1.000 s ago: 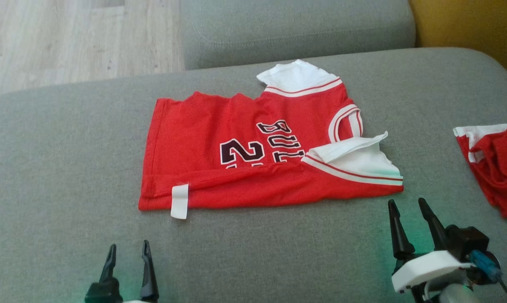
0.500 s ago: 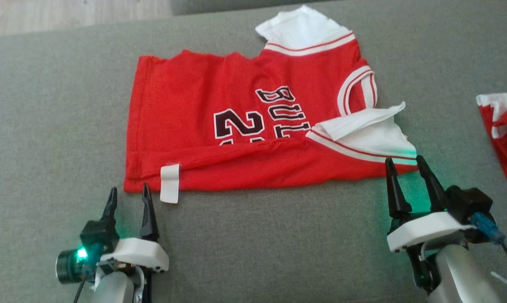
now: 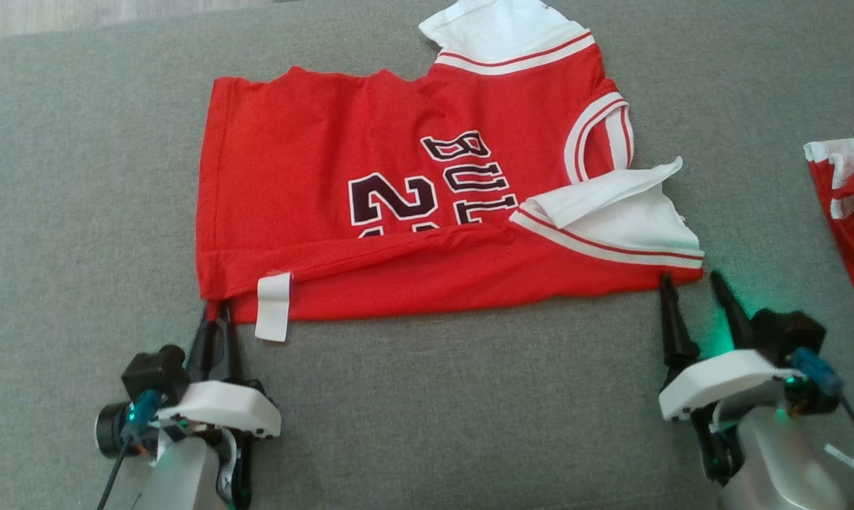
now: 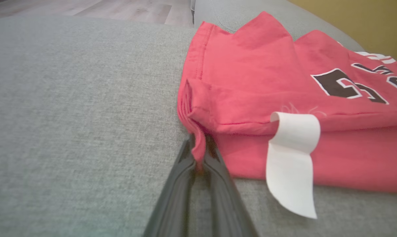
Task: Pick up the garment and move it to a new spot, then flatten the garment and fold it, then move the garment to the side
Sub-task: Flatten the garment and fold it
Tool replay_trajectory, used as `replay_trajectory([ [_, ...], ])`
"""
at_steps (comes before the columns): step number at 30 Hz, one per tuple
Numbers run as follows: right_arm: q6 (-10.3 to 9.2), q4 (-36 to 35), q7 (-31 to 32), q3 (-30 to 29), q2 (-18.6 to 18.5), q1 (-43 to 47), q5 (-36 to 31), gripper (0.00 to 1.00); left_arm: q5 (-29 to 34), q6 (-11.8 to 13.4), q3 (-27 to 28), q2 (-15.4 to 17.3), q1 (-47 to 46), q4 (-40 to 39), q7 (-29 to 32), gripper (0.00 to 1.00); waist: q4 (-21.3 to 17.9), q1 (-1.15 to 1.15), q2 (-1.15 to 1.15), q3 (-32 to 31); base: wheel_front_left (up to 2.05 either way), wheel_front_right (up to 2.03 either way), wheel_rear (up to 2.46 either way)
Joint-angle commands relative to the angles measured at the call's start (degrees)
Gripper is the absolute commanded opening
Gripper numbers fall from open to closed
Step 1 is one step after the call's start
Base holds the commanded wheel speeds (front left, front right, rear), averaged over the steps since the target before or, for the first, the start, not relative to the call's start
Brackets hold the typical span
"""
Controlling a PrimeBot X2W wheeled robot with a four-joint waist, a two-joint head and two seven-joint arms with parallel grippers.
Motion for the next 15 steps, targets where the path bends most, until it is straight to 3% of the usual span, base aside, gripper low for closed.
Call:
replay_trajectory([
  [1, -0.10, 1.61, -0.54, 1.15, 0.15, -1.70, -0.61, 1.00, -0.56, -1.07, 0.11, 0.41, -0.94, 1.95, 0.33, 0.07, 0.04, 0.00, 0.00, 0.05, 0.00, 0.00, 0.00],
  [2, -0.10, 3.61, -0.54, 1.38, 0.33, -2.21, -0.64, 1.00, -0.83, -1.70, -0.11, 0.41, -1.21, 2.61, 0.33, 0.00, 0.09, 0.00, 0.00, 0.09, 0.00, 0.00, 0.00],
  [4, -0.10, 7.89, -0.54, 2.93, 0.81, -3.76, 1.08, 1.00, -1.34, -2.97, -0.69, 0.41, -1.82, 3.83, 0.33, 0.00, 0.24, 0.00, 0.00, 0.20, 0.00, 0.00, 0.00],
  [5, -0.10, 8.83, -0.54, 3.39, 0.93, -4.17, 2.09, 0.91, -1.51, -3.26, -0.73, 0.41, -1.89, 3.94, 0.33, 0.00, 0.27, 0.00, 0.00, 0.22, 0.00, 0.00, 0.00],
  [7, -0.10, 9.82, -0.54, 4.16, 1.09, -4.84, 4.52, 0.23, -1.59, -3.62, -0.70, 0.41, -1.89, 3.92, 0.33, 0.00, 0.35, 0.00, 0.00, 0.19, 0.00, 0.00, 0.00],
  [8, -0.10, 9.94, -0.54, 4.46, 1.12, -5.06, 5.74, 0.05, -1.59, -3.79, -0.69, 0.41, -1.81, 3.84, 0.33, 0.00, 0.37, 0.00, 0.00, 0.17, 0.00, 0.00, 0.00],
  [9, -0.10, 10.02, -0.54, 4.81, 0.94, -5.25, 6.51, 0.00, -1.62, -3.92, -0.67, 0.41, -1.72, 3.75, 0.33, 0.00, 0.41, 0.00, 0.00, 0.17, 0.00, 0.00, 0.00],
  [15, -0.10, 7.96, -0.55, 5.64, -0.14, -5.71, 10.67, 0.00, -1.62, -4.35, -0.30, 0.41, -1.14, 1.34, 0.33, 0.00, 0.74, 0.00, 0.00, -0.45, 0.00, 0.00, 0.00],
])
